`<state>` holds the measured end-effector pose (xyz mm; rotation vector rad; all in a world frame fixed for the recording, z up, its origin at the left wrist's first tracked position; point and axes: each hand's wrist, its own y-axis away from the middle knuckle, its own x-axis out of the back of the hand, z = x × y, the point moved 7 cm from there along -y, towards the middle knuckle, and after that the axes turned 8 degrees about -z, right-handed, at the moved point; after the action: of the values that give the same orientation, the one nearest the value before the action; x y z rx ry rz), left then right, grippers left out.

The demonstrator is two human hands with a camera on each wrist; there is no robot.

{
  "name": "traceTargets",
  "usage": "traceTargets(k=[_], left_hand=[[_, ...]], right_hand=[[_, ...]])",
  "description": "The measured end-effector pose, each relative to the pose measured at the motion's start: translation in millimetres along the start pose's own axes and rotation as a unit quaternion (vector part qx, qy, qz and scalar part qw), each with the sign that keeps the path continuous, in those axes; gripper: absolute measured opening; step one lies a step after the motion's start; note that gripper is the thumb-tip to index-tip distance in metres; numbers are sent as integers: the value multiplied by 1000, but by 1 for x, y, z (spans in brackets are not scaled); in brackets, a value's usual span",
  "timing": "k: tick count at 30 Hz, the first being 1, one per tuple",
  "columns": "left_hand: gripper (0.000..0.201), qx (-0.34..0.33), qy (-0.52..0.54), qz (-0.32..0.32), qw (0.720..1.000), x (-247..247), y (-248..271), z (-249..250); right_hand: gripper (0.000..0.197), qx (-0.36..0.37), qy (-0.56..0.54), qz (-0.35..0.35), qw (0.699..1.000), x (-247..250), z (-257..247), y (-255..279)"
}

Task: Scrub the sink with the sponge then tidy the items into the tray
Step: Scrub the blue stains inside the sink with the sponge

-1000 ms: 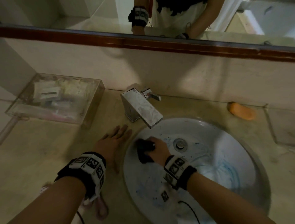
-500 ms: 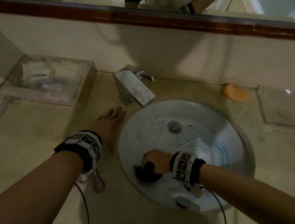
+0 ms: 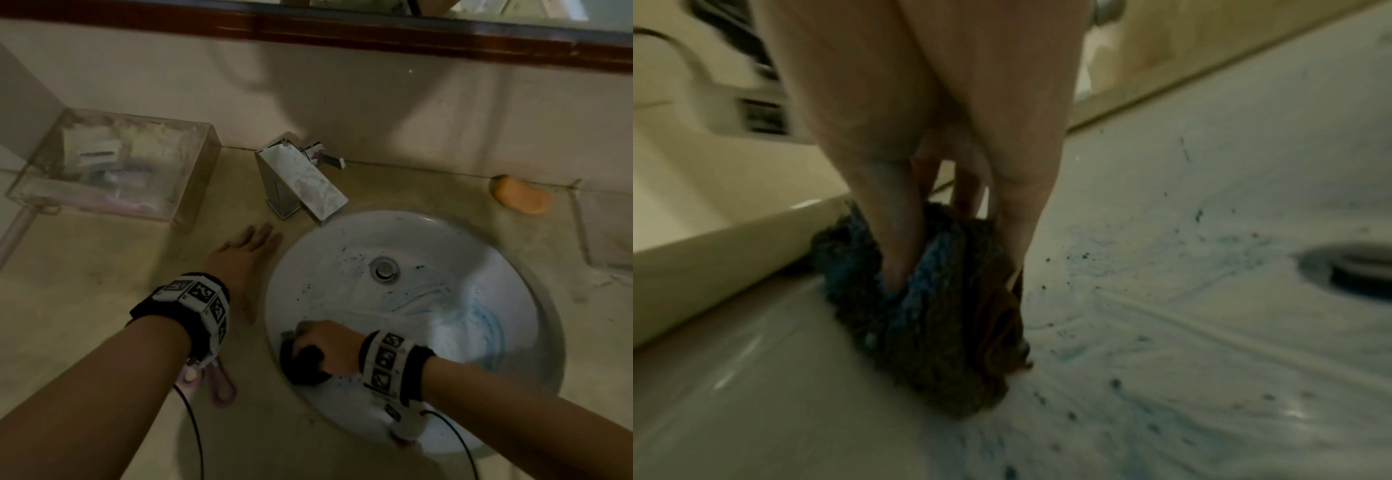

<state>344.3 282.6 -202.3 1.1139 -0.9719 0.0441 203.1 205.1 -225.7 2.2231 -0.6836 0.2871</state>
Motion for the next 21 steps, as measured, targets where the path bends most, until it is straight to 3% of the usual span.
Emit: traceTargets(k=[2,6,9,11,13,16,21], left_hand=[[150,1,0,-2,1000,0,0,0],[150,-2,-7,4,1000,-1,-1,0],[151,-2,-12,7,1000,-2,-2,-1],[151,-1,-10,6,1000,-2,-3,-1],[151,-3,-9,3,1000,-1,-2,0],[149,2,-10,0,1000,-1,-1,0],[145,0,-2,0,1000,-1,-2,2]], right_hand=[[39,3,33,-27,999,-10,0,11],[32,-10,20,2,1000,-1,13,38],[26,12,54,-106,993,-25,15,49],[23,25,51,-127,990,-39,13,45],[20,7,33,-78,996,-38,18,33],[31,-30,10,4,1000,-27,25,7],[40,-134,61,93,985,21,30,-31]])
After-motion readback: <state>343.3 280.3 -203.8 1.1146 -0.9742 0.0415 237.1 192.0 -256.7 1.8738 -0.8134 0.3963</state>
